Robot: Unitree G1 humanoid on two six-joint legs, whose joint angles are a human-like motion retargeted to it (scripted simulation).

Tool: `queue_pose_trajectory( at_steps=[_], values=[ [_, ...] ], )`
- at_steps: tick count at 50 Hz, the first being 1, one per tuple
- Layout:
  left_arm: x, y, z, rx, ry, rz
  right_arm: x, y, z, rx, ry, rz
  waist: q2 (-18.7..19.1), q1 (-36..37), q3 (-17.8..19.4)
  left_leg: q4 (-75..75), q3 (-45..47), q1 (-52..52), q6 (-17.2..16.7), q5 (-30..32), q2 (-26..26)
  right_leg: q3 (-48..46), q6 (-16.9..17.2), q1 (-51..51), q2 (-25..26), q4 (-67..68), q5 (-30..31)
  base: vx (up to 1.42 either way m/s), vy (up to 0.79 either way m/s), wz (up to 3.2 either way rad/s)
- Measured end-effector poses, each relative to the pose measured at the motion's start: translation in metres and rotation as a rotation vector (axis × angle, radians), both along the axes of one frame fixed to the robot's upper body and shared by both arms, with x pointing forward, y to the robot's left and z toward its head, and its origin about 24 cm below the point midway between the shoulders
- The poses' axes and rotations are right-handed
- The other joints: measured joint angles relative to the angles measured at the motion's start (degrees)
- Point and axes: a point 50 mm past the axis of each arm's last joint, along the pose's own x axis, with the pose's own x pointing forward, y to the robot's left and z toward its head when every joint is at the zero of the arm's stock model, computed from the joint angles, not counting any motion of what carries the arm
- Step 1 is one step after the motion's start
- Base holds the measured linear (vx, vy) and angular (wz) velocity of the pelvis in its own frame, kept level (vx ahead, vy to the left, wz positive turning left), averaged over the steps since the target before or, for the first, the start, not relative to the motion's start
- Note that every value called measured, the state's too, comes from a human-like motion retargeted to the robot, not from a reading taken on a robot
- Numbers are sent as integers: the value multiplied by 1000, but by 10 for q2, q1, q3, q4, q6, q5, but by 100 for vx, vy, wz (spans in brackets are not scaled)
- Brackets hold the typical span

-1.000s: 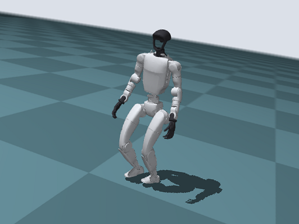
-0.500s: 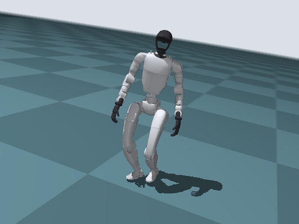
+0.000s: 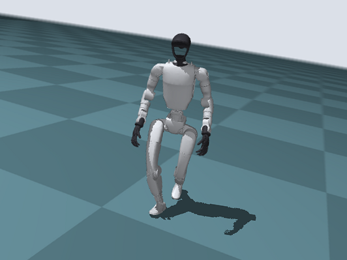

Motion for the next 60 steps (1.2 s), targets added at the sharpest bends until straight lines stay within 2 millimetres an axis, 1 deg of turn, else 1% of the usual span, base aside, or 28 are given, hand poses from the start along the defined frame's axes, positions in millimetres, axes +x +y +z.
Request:
queue_pose_trajectory(
  at_steps=[3,5,7,9,13,15,18,21,24,29,32,36,38,40,44,48,50,51,52,53,55,57,60],
  values=[
    [-6,-5,-5,-6,29,-12,2,2,1,1,-12,0,-6,-10,0,-14,13,-8,11,-28,-7,3,6,-24,-9,23,-1,-22,-5,40],
    [-6,-7,-7,-9,40,-12,9,3,3,0,-29,2,-24,-23,-8,-77,19,-1,22,-27,-33,16,10,-44,-26,27,0,-21,-4,48],
    [-12,-10,-10,-11,61,-13,9,5,3,3,-33,2,-33,-26,-3,-71,29,-8,32,-53,-36,18,17,-58,-33,49,1,-31,-1,31],
    [-12,-10,-11,-11,65,-8,14,6,5,4,-53,4,-44,-33,-4,-95,35,-9,45,-75,-46,25,23,-73,-38,54,2,-29,0,33],
    [-10,-12,-11,-15,57,8,20,10,9,12,-83,9,-74,-46,1,-130,54,-12,70,-106,-64,53,46,-102,-47,70,8,-36,2,37],
    [-6,-12,-9,-16,39,15,23,13,10,18,-97,13,-89,-53,5,-135,62,-19,78,-115,-71,85,60,-117,-41,81,-4,-39,4,40],
    [5,-12,-1,-20,-18,28,27,19,13,29,-115,29,-112,-58,11,-144,68,-30,86,-117,-81,115,68,-133,-42,104,-26,-36,3,23],
    [20,-13,11,-35,-100,37,30,24,14,43,-122,55,-134,-60,17,-150,74,-43,91,-113,-89,124,65,-143,-57,150,-37,-32,3,12],
    [36,-16,27,-69,-198,45,31,28,15,60,-120,81,-155,-60,21,-146,76,-58,93,-110,-96,129,50,-146,-80,227,-52,-29,3,14],
    [63,-25,60,-157,-383,44,33,29,17,87,-124,102,-187,-55,23,-124,75,-90,100,-111,-110,143,12,-130,-129,387,-69,-26,4,16],
    [77,-32,83,-213,-492,30,34,25,21,95,-137,99,-204,-52,20,-113,72,-111,108,-111,-121,162,-1,-106,-153,471,-64,-23,7,22],
    [94,-40,114,-266,-625,11,40,16,29,86,-175,94,-226,-49,13,-137,64,-123,123,-93,-144,193,5,-64,-176,536,-39,-21,8,24],
    [99,-45,123,-281,-671,8,39,13,31,77,-187,91,-241,-50,8,-134,68,-136,126,-85,-155,204,11,-38,-192,549,-31,-22,4,27],
    [106,-47,134,-283,-726,15,43,10,36,65,-218,86,-247,-53,3,-158,63,-134,129,-73,-164,209,24,-13,-197,542,-21,-20,4,27],
    [114,-49,147,-281,-797,48,45,6,43,48,-273,69,-265,-65,-11,-179,68,-142,126,-53,-181,211,51,33,-210,503,-22,-20,0,25],
    [123,-49,155,-260,-847,94,47,5,51,42,-335,44,-278,-80,-26,-208,76,-144,118,-32,-191,212,77,67,-214,444,-43,-20,-2,17],
    [129,-47,159,-241,-868,118,48,7,55,44,-368,31,-278,-86,-35,-246,75,-134,113,-13,-191,211,84,78,-209,408,-58,-19,-3,7],
    [130,-48,158,-238,-865,128,47,8,55,46,-374,26,-284,-91,-38,-240,82,-141,110,-11,-196,214,87,83,-215,397,-71,-21,-5,10],
    [131,-47,158,-231,-866,138,46,9,56,50,-383,21,-286,-95,-42,-245,86,-142,108,-6,-197,215,90,88,-216,382,-83,-19,-5,4],
    [136,-45,160,-217,-874,150,48,11,58,57,-401,16,-281,-97,-47,-272,82,-133,104,5,-192,213,90,92,-206,360,-92,-18,-5,-4],
    [137,-45,158,-204,-867,166,45,15,58,69,-413,5,-288,-105,-52,-273,92,-140,99,15,-197,217,92,97,-214,338,-117,-19,-6,-2],
    [143,-41,160,-183,-872,183,48,21,62,92,-438,0,-276,-106,-61,-318,87,-128,93,36,-183,213,85,101,-194,296,-134,-17,-6,-27],
    [147,-38,158,-168,-858,202,49,31,64,128,-462,-5,-262,-106,-75,-353,93,-134,82,64,-162,212,74,92,-172,246,-149,-21,-8,-32]
  ],
)
